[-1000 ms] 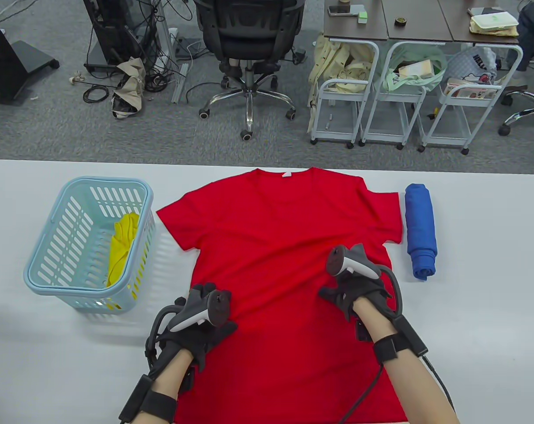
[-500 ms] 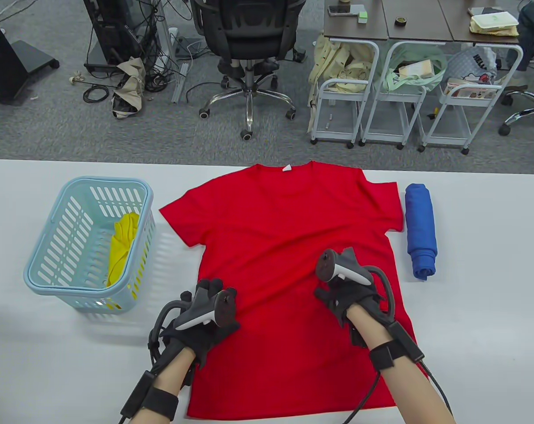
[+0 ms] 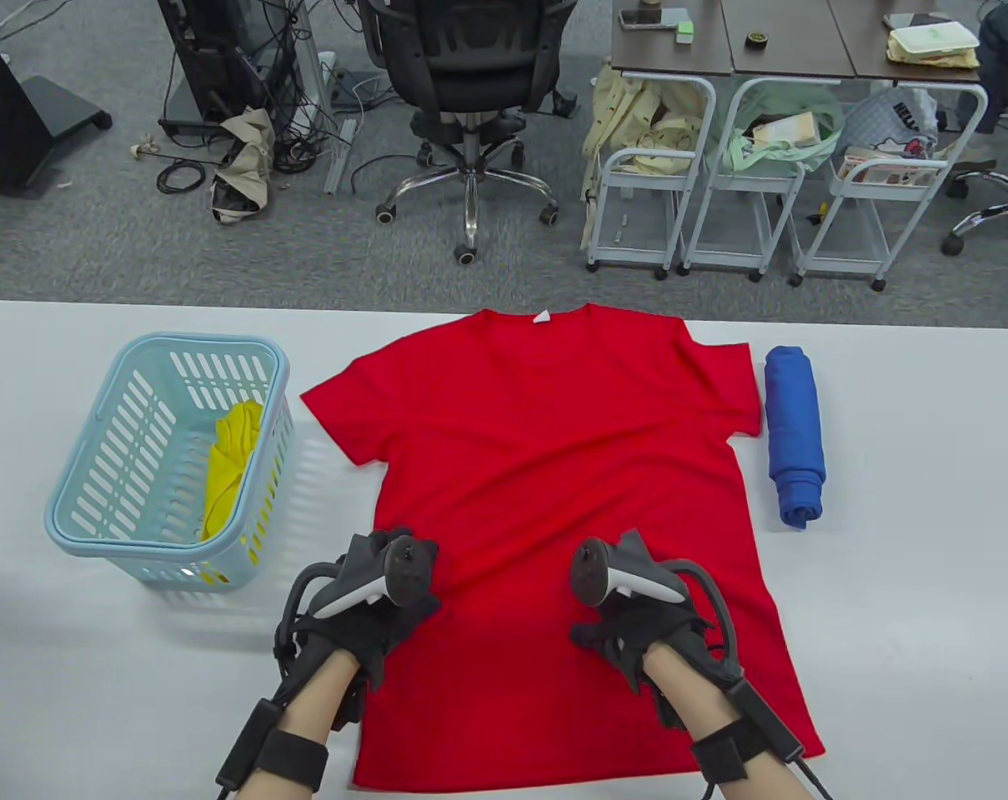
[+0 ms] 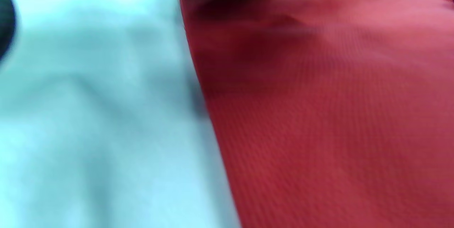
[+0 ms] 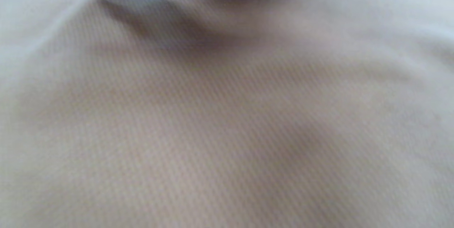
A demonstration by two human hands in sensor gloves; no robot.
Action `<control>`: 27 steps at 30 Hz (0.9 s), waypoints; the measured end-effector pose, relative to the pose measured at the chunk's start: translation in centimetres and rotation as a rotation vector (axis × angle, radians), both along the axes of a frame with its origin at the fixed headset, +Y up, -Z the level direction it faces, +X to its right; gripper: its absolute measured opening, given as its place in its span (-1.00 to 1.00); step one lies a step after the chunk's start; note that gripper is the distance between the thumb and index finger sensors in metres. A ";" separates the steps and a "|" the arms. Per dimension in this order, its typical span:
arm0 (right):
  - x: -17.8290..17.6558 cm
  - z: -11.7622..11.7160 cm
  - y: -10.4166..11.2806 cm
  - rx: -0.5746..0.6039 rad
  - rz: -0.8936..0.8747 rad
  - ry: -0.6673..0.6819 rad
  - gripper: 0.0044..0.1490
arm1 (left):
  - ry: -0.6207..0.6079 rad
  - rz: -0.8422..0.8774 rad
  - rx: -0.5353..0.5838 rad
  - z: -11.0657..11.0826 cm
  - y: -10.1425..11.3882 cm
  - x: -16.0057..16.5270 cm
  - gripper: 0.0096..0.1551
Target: Roll t-shirt into tight roll
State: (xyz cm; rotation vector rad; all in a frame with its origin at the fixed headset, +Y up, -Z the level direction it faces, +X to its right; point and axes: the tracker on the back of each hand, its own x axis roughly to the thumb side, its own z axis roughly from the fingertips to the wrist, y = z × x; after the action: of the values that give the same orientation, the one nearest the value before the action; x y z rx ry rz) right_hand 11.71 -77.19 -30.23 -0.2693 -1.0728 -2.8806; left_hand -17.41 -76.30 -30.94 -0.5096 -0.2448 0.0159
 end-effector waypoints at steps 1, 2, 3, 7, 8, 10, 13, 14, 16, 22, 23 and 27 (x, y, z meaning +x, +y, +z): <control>0.2 0.1 -0.1 -0.005 -0.007 -0.008 0.09 | 0.004 -0.006 0.009 -0.2 0.3 -0.2 -0.22; 0.4 0.1 -0.3 -0.007 -0.012 -0.014 0.10 | 0.024 -0.010 0.020 -0.6 0.6 -0.4 -0.22; 0.5 0.2 -0.4 -0.008 -0.012 -0.017 0.10 | 0.034 -0.013 0.025 -0.9 0.8 -0.5 -0.22; 0.9 0.4 -0.9 -0.006 -0.010 -0.019 0.10 | 0.051 -0.033 -0.009 -3.2 1.1 -0.6 -0.28; 0.9 0.5 -1.0 -0.009 -0.024 -0.026 0.10 | 0.037 -0.043 -0.036 -3.7 1.0 -0.5 -0.28; 1.1 0.7 -1.2 -0.012 -0.024 -0.018 0.09 | 0.039 -0.097 -0.062 -4.9 0.7 -0.3 -0.28; 1.5 0.9 -1.5 -0.024 -0.067 -0.040 0.08 | 0.054 -0.138 -0.071 -6.5 0.5 -0.4 -0.24; 1.6 0.9 -1.5 -0.024 -0.075 -0.046 0.07 | 0.063 -0.135 -0.075 -6.9 0.5 -0.5 -0.24; 1.8 1.0 -1.4 -0.014 -0.078 -0.055 0.07 | 0.093 -0.149 -0.092 -7.9 0.5 -0.9 -0.21; 2.0 1.0 -1.4 -0.009 -0.078 -0.065 0.10 | 0.188 -0.158 -0.080 -10.1 1.2 -2.4 -0.18; 1.6 1.1 -1.3 -0.007 -0.065 -0.056 0.10 | 0.199 -0.153 -0.082 -10.3 1.3 -2.5 -0.19; -0.5 1.4 0.0 0.035 -0.080 0.012 0.09 | 0.225 -0.185 -0.035 -11.1 1.9 -3.1 -0.20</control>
State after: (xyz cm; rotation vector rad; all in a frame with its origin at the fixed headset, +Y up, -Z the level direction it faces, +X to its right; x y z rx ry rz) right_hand 11.17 -77.23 -28.85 -0.3347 -1.0320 -2.9600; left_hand -20.53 -74.39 -42.04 -0.5584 0.0235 -0.1018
